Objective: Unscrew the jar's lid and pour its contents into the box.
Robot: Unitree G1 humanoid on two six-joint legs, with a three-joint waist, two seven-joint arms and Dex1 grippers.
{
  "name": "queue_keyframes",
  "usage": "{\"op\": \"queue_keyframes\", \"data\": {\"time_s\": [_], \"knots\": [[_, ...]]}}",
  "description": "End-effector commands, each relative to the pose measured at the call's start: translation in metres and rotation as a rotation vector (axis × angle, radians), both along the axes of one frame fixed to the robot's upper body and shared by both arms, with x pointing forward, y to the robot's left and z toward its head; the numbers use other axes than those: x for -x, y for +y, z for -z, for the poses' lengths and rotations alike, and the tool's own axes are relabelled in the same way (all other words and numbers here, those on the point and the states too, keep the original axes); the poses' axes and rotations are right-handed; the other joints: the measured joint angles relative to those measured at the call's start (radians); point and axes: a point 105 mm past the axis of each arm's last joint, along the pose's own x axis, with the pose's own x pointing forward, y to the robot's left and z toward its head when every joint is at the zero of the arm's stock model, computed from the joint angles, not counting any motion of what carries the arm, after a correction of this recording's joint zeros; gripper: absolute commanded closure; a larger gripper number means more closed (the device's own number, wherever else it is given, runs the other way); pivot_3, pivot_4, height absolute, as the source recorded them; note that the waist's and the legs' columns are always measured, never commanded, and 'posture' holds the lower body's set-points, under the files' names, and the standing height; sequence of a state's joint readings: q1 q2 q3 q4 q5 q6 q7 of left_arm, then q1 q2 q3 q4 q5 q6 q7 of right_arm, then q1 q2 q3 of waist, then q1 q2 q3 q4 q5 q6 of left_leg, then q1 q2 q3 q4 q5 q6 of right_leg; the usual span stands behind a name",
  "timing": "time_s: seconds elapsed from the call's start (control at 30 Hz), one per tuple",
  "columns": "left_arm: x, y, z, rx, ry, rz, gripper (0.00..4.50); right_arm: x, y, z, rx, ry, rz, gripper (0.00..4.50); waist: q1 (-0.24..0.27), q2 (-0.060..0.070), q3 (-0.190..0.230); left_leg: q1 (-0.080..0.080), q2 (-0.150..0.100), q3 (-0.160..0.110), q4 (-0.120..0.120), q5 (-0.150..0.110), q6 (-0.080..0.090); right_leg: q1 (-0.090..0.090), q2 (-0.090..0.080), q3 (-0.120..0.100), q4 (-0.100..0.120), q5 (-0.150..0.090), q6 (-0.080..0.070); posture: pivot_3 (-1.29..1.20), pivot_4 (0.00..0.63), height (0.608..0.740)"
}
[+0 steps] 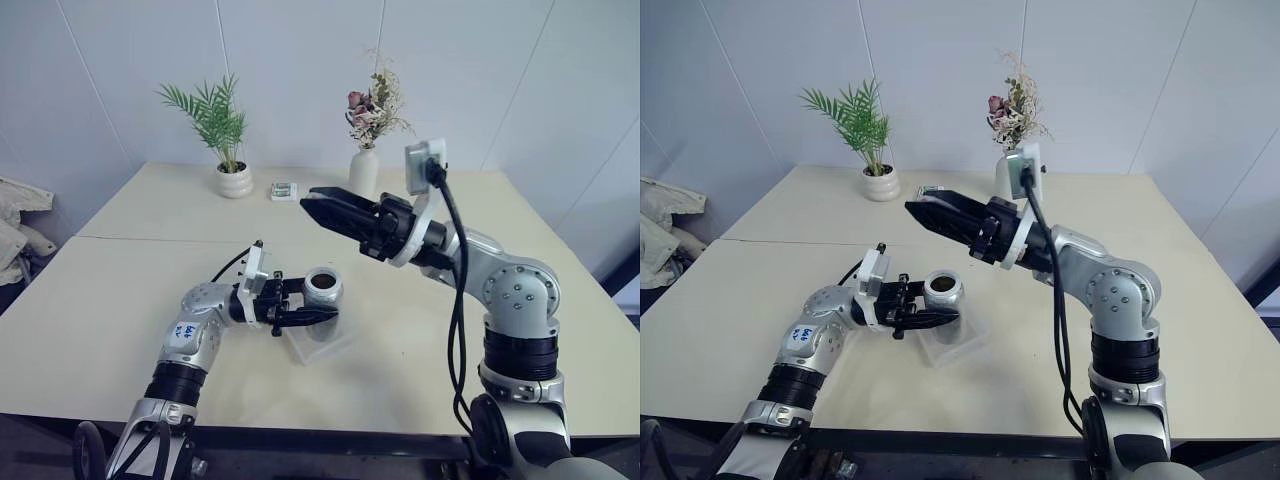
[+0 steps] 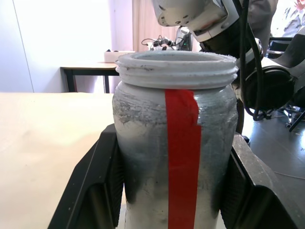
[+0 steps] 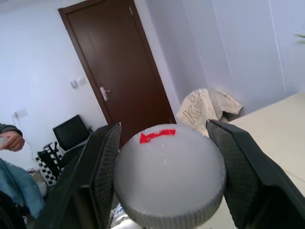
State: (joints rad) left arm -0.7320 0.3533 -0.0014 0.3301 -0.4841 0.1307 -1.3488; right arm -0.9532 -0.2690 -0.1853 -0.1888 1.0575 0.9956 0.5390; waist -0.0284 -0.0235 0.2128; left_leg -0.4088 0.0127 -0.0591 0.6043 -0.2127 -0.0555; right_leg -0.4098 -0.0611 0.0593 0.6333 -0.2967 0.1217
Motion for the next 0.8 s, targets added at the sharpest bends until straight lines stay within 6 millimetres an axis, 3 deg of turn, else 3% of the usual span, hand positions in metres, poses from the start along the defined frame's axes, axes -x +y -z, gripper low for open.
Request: {"op": "queue_keyframes", "data": {"time_s": [0.03,0.13,0.33,0.5,0.6,0.8], "knots": [[0.004,0.007,-0.007,0.003,-0.036,-0.011,2.39,-0.007,-0.026,0.0,0.058,-0.11,0.181,1.94,0.0,0.0,0.0,0.0,0.0,0.0,0.0,0.0,0.0,0.0,0.0,0.0,0.0,0.0,0.0,0.0,0.15,0.74],[0.005,0.02,-0.012,0.008,-0.047,-0.061,2.39,-0.031,-0.078,0.016,0.15,-0.15,0.469,1.94,0.002,0.0,0.0,-0.001,0.0,0.0,0.0,0.0,0.0,0.0,0.0,0.0,-0.002,0.0,0.0,0.0,0.15,0.74],[0.005,0.04,-0.021,0.04,-0.043,-0.156,2.39,-0.054,-0.165,0.086,0.363,-0.125,0.799,1.94,0.001,0.0,0.0,-0.002,0.0,0.002,-0.001,-0.001,0.002,0.0,0.0,0.0,-0.005,0.0,0.001,0.0,0.15,0.74],[0.005,0.044,-0.024,0.046,-0.029,-0.184,2.39,-0.064,-0.195,0.129,0.402,-0.063,0.898,1.94,-0.01,0.0,0.0,0.001,0.0,0.006,0.0,-0.001,0.002,0.0,0.0,0.004,-0.003,0.0,0.001,0.0,0.15,0.74],[0.001,0.047,-0.026,0.06,-0.013,-0.214,2.39,-0.074,-0.208,0.177,0.483,-0.017,0.959,1.94,-0.01,0.0,0.0,0.003,0.001,0.006,0.001,-0.001,0.002,0.002,0.001,0.004,-0.003,0.001,0.001,0.0,0.15,0.74],[-0.003,0.051,-0.033,0.084,0.008,-0.244,2.39,-0.082,-0.225,0.196,0.421,0.047,1.022,1.94,-0.009,0.001,0.0,0.003,0.0,0.007,0.002,-0.001,0.002,0.002,0.001,0.006,-0.003,0.002,0.002,0.0,0.15,0.74]]}}
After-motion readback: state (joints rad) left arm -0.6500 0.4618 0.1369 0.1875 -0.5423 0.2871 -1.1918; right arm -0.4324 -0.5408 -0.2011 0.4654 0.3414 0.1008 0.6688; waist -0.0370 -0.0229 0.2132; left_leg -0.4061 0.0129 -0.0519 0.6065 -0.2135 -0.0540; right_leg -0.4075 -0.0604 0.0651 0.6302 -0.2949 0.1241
